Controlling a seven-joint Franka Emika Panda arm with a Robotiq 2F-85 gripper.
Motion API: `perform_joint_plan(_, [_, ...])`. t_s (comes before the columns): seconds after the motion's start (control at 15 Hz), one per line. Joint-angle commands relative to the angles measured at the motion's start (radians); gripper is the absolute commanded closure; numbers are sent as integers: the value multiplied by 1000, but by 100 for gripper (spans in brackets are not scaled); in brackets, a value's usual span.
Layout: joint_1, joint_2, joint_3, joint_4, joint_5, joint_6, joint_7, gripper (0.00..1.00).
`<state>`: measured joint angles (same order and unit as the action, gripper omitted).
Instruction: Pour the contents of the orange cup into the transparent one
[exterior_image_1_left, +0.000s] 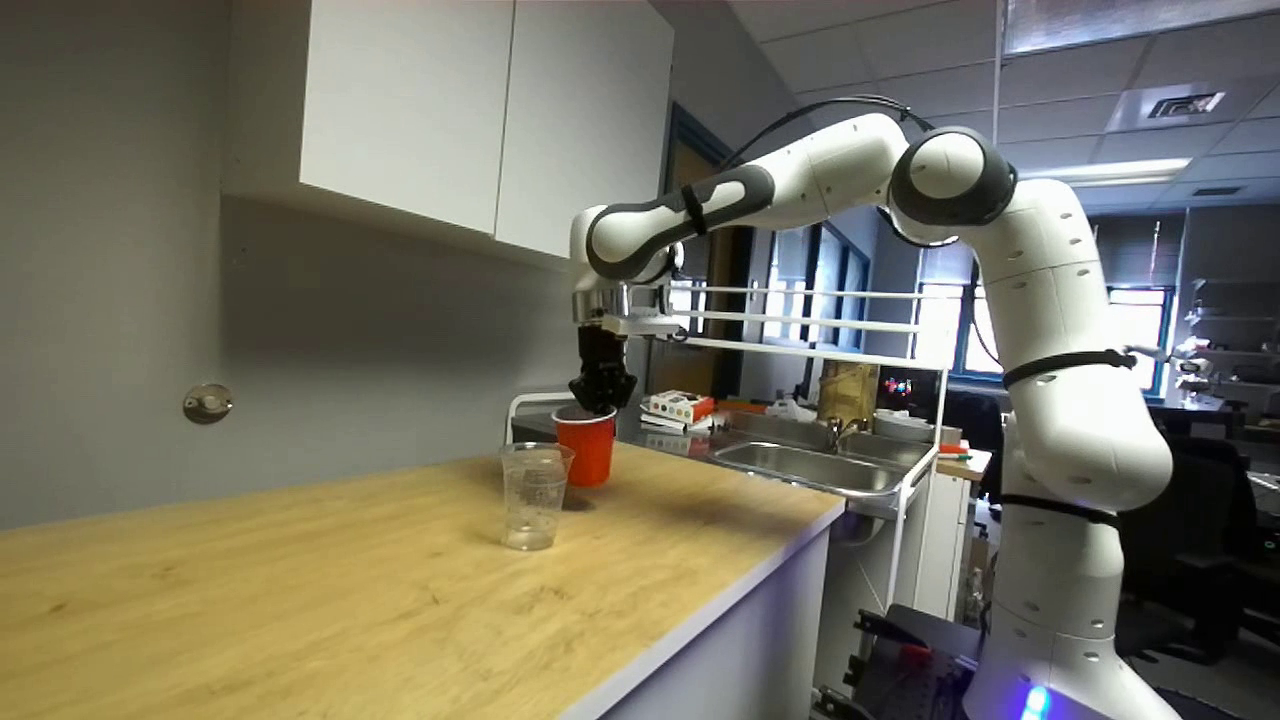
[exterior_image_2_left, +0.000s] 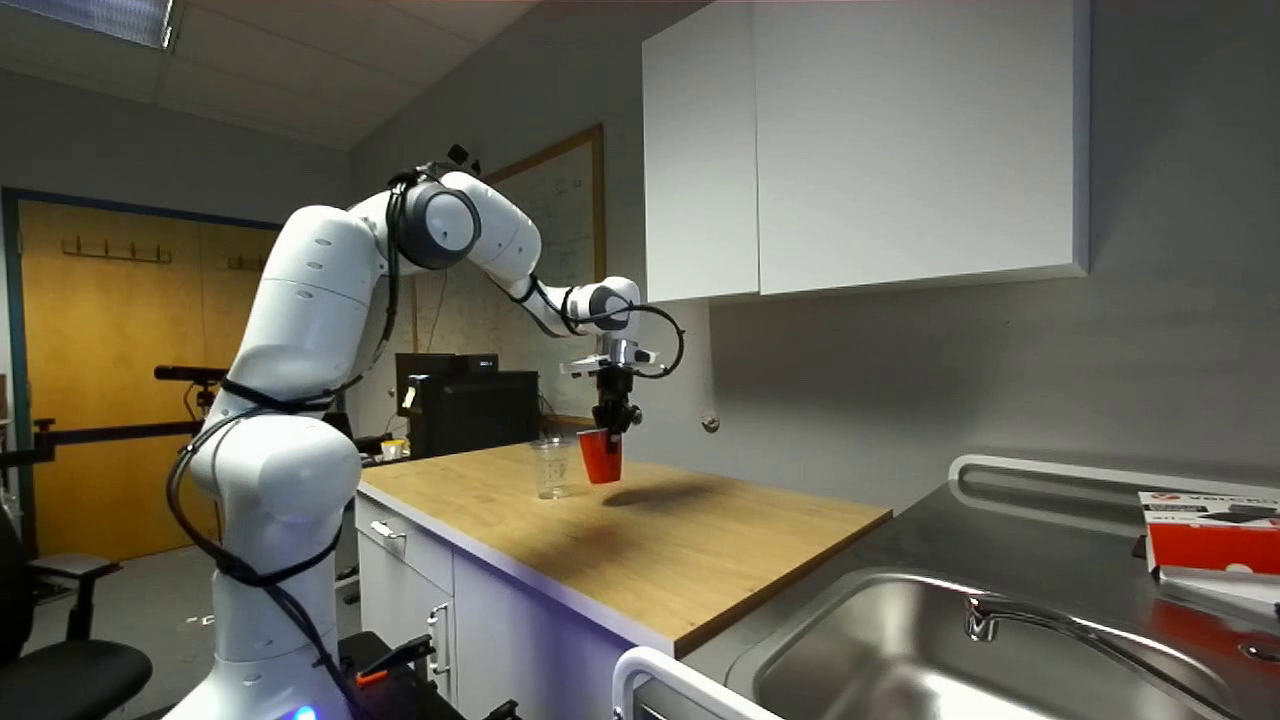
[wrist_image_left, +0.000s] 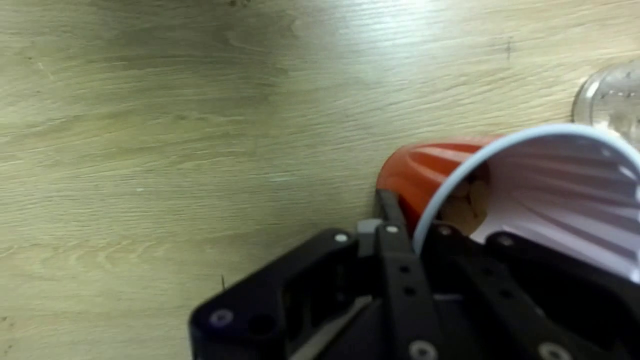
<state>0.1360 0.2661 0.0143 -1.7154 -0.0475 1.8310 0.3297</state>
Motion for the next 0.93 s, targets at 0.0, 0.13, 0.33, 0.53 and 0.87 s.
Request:
perform_joint_plan(0.0, [53,-59,22,19,-109,-77,98,96])
perform_joint_plan(0.13, [82,-76,38,28,-178,-112,144,95])
perform_joint_plan(0.33, [120,-84,65,39,-286,-155,202,95])
perform_joint_plan(0.53, [151,-66,91,48,-375,-195,252,95])
perform_joint_plan(0.87, [206,-14,133,61,-448,-243,315,95])
